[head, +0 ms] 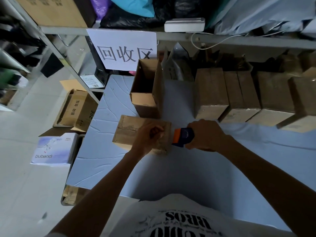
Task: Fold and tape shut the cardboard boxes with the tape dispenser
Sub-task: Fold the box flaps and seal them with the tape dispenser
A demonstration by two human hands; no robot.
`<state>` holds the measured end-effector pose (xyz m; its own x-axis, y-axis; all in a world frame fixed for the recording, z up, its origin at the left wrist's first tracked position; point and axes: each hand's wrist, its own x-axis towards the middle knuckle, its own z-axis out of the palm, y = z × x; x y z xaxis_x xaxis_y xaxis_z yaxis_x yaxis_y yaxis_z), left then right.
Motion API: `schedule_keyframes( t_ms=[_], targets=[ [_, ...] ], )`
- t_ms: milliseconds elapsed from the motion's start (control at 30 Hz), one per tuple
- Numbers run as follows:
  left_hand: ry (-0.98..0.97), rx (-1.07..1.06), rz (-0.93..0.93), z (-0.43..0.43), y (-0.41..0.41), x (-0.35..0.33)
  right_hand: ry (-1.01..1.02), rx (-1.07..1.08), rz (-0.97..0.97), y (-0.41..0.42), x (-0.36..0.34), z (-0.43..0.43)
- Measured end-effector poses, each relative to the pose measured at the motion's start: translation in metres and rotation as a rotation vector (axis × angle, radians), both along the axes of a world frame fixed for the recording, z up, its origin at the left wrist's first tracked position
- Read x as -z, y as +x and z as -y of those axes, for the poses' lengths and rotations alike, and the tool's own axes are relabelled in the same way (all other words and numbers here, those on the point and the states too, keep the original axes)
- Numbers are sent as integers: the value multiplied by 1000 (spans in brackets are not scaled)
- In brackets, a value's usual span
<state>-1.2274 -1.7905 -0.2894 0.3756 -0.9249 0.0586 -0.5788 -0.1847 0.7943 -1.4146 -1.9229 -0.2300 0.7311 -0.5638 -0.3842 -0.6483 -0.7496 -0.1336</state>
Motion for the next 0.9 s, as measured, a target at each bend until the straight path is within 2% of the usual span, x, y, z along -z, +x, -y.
schedule_keyframes(
  t_ms=[333,700,900],
  targets=[
    [32,-14,42,6,3,2,-78,67,-76,60,-26,-19],
    [38,6,11,5,3,-5,-105,42,-7,45,-26,-14],
    [13,6,-13,3,-1,-6,-105,46,-51,33,-30,-3]
  ],
)
